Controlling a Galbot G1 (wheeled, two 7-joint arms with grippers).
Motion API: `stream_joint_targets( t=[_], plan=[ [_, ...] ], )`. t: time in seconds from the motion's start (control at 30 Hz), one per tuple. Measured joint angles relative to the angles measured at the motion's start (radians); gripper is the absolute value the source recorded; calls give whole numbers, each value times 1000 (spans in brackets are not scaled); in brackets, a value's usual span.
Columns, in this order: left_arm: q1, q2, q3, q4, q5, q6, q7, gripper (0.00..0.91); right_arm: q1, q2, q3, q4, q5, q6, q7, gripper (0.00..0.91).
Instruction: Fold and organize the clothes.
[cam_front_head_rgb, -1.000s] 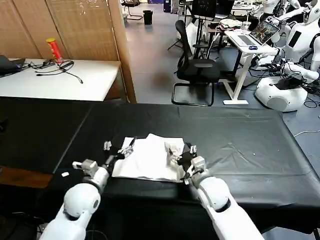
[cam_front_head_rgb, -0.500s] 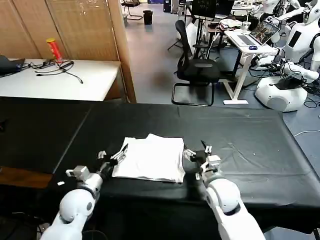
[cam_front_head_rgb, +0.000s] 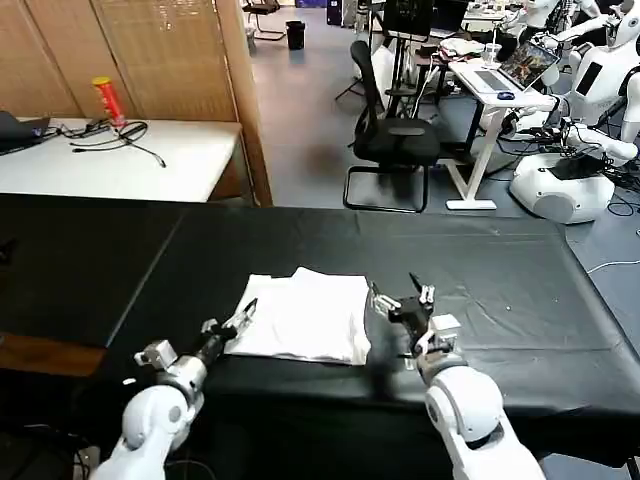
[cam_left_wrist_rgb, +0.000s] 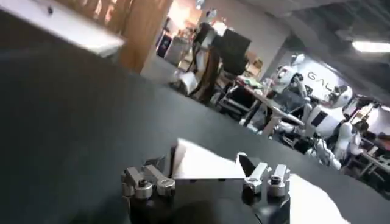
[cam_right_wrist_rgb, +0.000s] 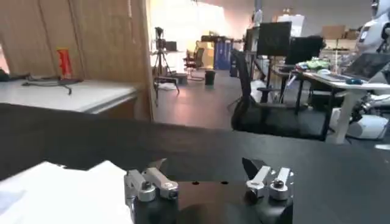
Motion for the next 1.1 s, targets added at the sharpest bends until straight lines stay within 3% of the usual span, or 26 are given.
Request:
stream_joint_targets(
  t=[0.03, 0.07, 0.13, 0.2, 0.47, 0.6, 0.83, 1.1],
  plan=[
    [-1, -1, -1, 2, -9, 3, -1, 449, -2, 0, 2, 2, 0, 1, -1, 878],
    [-1, -1, -1, 2, -16, 5, -1, 185, -3, 0, 4, 4, 0, 1, -1, 878],
    [-1, -1, -1, 2, -28, 10, -1, 59, -5, 0, 5, 5, 0, 3, -1, 878],
    [-1, -3, -2, 3, -42, 13, -1, 0, -7, 1, 5, 6, 0, 4, -2, 878],
    [-2, -4, -15, 8, -70, 19, -8, 0, -13, 7, 6, 12, -3, 8, -2, 878],
    [-7, 3, -27, -5, -14, 14, -13, 0, -18, 8, 14, 17, -4, 8, -2, 878],
    [-35, 69, -56, -64, 209, 40, -18, 0, -34, 2, 38, 32, -3, 8, -6, 878],
    [-3, 268, -120, -136, 455, 21, 9, 0, -37, 0, 59, 37, -1, 5, -7, 878]
  ],
)
